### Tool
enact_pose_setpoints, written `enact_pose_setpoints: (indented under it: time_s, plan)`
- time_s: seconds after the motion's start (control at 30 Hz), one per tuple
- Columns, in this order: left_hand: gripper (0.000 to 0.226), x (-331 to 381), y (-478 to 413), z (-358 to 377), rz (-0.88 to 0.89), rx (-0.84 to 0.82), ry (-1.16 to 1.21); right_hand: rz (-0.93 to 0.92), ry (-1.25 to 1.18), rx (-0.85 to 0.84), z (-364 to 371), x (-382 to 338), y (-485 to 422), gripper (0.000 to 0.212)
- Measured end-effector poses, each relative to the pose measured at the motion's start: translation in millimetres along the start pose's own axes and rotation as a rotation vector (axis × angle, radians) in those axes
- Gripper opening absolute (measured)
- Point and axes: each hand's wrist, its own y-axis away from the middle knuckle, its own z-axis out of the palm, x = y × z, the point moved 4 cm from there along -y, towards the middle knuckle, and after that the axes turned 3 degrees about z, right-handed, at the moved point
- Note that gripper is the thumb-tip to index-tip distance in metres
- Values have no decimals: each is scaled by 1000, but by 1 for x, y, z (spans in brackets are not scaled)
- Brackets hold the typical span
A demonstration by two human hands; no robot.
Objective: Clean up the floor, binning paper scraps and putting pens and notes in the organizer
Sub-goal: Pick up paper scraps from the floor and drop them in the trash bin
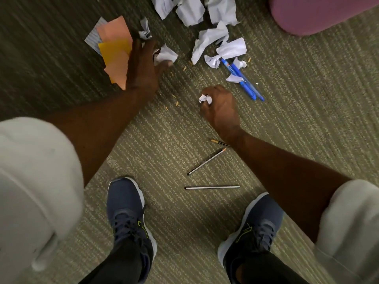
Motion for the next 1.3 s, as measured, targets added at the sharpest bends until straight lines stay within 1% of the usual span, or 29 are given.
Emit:
enact_pose_setpoints:
  time_s: [0.1,0.17,0.23,0.3,0.43,0.5,0.6,0.67,0.8,0.9,1.0,1.13,1.2,1.3]
  plan:
    - [36,8,-4,-1,36,44,-65,-2,34,-12,-1,1,-1,18]
    - [30,12,1,-3,68,62,-104,4,33,-13,-1,2,-2,19]
    - [27,14,5,-4,114,36,-121,11,20,-13,-3,2,-4,18]
    - [23,15,12,-5,126,32,-100,25,-20,2,-7,2,-4,18]
    - [22,18,30,-19,41,95,-38,120,-137,35,-22,2,2,20]
    - [24,26,38,-32,2,91,5,150,-153,75,-43,-4,4,20]
    - [26,42,46,-60,-82,94,94,158,-207,128,-89,-22,6,13]
    - [24,66,55,-83,-74,110,92,161,-207,155,-122,-36,8,13]
    - [23,125,64,-123,-15,147,210,153,-231,213,-191,-63,7,15]
    - [25,164,54,-144,-31,133,290,151,-250,282,-249,-80,-2,13]
    - [19,215,40,-161,8,107,379,140,-246,367,-304,-88,-10,13]
    - [14,295,23,-186,81,147,381,196,-259,416,-366,-84,-23,14]
    - [12,326,11,-188,61,119,439,247,-243,430,-394,-78,-30,18]
    - [13,362,-10,-185,23,64,455,309,-229,444,-430,-68,-39,18]
